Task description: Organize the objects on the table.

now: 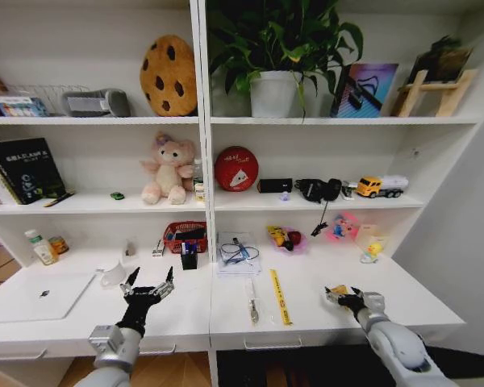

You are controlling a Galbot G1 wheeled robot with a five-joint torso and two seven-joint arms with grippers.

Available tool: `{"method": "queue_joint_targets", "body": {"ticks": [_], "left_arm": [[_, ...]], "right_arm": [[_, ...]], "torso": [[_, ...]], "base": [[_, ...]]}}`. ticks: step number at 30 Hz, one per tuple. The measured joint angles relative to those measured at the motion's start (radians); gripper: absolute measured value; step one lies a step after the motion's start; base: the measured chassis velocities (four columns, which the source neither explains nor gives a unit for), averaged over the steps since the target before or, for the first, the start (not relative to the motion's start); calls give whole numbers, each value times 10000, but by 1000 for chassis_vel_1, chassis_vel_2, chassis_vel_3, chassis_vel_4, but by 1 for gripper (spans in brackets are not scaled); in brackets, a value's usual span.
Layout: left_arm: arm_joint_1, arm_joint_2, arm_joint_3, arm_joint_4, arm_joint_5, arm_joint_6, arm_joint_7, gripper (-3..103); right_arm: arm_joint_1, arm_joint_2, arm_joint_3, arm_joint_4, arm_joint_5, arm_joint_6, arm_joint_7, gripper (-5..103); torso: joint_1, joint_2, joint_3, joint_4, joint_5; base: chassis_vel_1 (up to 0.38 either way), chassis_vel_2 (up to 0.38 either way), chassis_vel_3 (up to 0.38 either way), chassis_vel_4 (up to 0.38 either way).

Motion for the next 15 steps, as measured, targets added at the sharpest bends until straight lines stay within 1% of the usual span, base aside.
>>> {"method": "queue_joint_targets", "body": {"ticks": [1, 2, 4, 5, 6, 7, 10, 11, 12, 13, 14, 15], "left_arm": [[0, 0, 0, 0, 0, 0, 0, 100], [0, 0, 0, 0, 0, 0, 0, 100], [0, 0, 0, 0, 0, 0, 0, 100], [0, 0, 0, 0, 0, 0, 0, 100], [0, 0, 0, 0, 0, 0, -1, 100], [0, 0, 0, 0, 0, 0, -1, 100], [0, 0, 0, 0, 0, 0, -2, 100], [0, 0, 0, 0, 0, 0, -2, 100], [0, 0, 0, 0, 0, 0, -2, 100], [0, 0, 0, 0, 0, 0, -2, 100], [0, 0, 0, 0, 0, 0, -3, 100], [0, 0, 0, 0, 0, 0, -3, 100]], "right_arm": [[111, 35, -57, -134, 45, -6, 13, 94], [111, 35, -57, -134, 45, -6, 13, 94], [228, 74, -127, -276, 60, 99, 14, 84], [268, 82, -140, -296, 81, 79, 15, 84], [345, 98, -170, -325, 168, 35, 43, 79], [345, 98, -170, -325, 168, 35, 43, 79], [538, 134, -249, -447, 355, -77, 269, 62], [538, 134, -249, -447, 355, -77, 269, 62], [584, 151, -261, -467, 442, -174, 392, 57], [593, 159, -262, -471, 468, -204, 434, 57], [606, 190, -261, -475, 546, -310, 595, 46], [606, 190, -261, -475, 546, -310, 595, 46]], "torso": [[0, -1, 0, 0, 0], [0, -1, 0, 0, 0], [0, -1, 0, 0, 1], [0, -1, 0, 0, 0], [0, 0, 0, 1, 0], [0, 0, 0, 1, 0], [0, -1, 0, 1, 0], [0, -1, 0, 1, 0], [0, 0, 0, 1, 0], [1, -1, 0, 1, 0], [0, -1, 0, 1, 0], [0, -1, 0, 1, 0]], "base": [[0, 0, 0, 0], [0, 0, 0, 0], [0, 0, 0, 0], [0, 0, 0, 0], [0, 0, 0, 0], [0, 0, 0, 0], [0, 0, 0, 0], [0, 0, 0, 0], [0, 0, 0, 0], [0, 0, 0, 0], [0, 0, 0, 0], [0, 0, 0, 0]]}}
